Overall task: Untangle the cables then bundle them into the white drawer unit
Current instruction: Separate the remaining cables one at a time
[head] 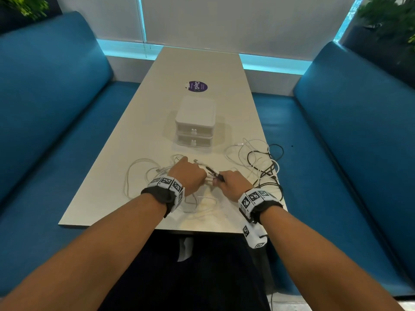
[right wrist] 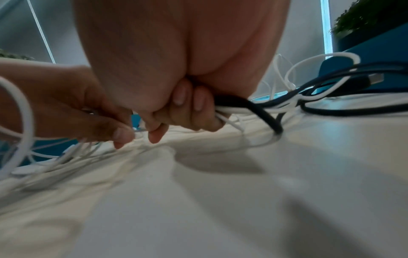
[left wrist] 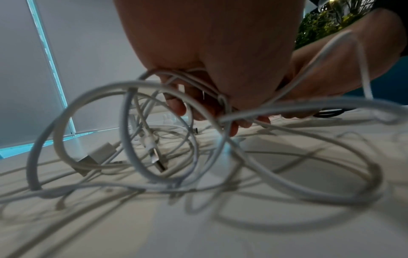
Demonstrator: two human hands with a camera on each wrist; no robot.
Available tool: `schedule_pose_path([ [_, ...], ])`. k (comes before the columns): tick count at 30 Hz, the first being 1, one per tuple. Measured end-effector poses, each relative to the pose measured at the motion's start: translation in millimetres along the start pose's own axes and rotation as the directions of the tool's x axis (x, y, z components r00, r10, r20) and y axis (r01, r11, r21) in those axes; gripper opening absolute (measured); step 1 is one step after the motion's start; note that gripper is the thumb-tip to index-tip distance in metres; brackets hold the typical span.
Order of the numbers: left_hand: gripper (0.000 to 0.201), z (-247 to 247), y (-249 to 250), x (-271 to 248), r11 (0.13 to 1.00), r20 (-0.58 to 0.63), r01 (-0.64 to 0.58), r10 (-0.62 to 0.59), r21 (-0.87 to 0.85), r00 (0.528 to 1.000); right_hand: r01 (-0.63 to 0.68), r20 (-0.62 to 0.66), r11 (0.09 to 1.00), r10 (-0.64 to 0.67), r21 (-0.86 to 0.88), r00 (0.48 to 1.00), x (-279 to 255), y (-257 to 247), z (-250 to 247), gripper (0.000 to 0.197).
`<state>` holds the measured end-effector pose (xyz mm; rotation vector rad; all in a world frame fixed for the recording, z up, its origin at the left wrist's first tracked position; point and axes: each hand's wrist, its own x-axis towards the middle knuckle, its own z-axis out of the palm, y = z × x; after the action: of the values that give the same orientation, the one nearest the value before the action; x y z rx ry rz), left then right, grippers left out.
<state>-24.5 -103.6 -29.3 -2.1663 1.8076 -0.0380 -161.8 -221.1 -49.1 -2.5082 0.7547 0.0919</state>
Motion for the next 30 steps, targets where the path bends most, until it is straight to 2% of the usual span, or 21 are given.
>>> schedule_pose_path([
  [7, 0.022, 10, -28, -8, 0.999, -0.043, 0.039, -0.038, 0.013, 0.998, -0.236, -0.177, 0.948, 0.200, -0.213, 0.964, -3, 27, -22, 0.028],
  [10, 0.023, 10, -22, -4, 0.998, -0.010, 0.067, -0.067, -0.008, 0.998, -0.263, -0.226, 0.944, 0.217, -0.199, 0.950, 1, 21, -20, 0.027],
  [13, 0.020, 13, -14, -1, 0.998, 0.029, 0.062, -0.062, -0.012, 0.998, -0.221, -0.256, 0.967, 0.183, -0.125, 0.949, 2, 12, -14, 0.027],
  [19, 0.023, 9, -5, 1, 0.991, 0.001, 0.119, -0.119, -0.063, 0.993, -0.085, -0.233, 0.991, 0.060, -0.103, 0.971, 1, -8, -3, 0.029],
  [23, 0.020, 7, -7, 1, 0.969, -0.019, 0.221, -0.224, -0.114, 0.974, -0.161, -0.268, 0.982, 0.128, -0.104, 0.955, 1, -12, -7, 0.023],
  [26, 0.025, 7, -7, 3, 0.953, -0.002, 0.259, -0.263, -0.154, 0.965, -0.198, -0.204, 0.980, 0.192, -0.009, 0.960, 4, -11, -9, 0.022],
  [30, 0.029, 4, -1, 5, 0.940, 0.004, 0.264, -0.269, -0.216, 0.963, -0.183, -0.085, 0.975, 0.195, 0.130, 0.977, 8, -12, -3, 0.028],
])
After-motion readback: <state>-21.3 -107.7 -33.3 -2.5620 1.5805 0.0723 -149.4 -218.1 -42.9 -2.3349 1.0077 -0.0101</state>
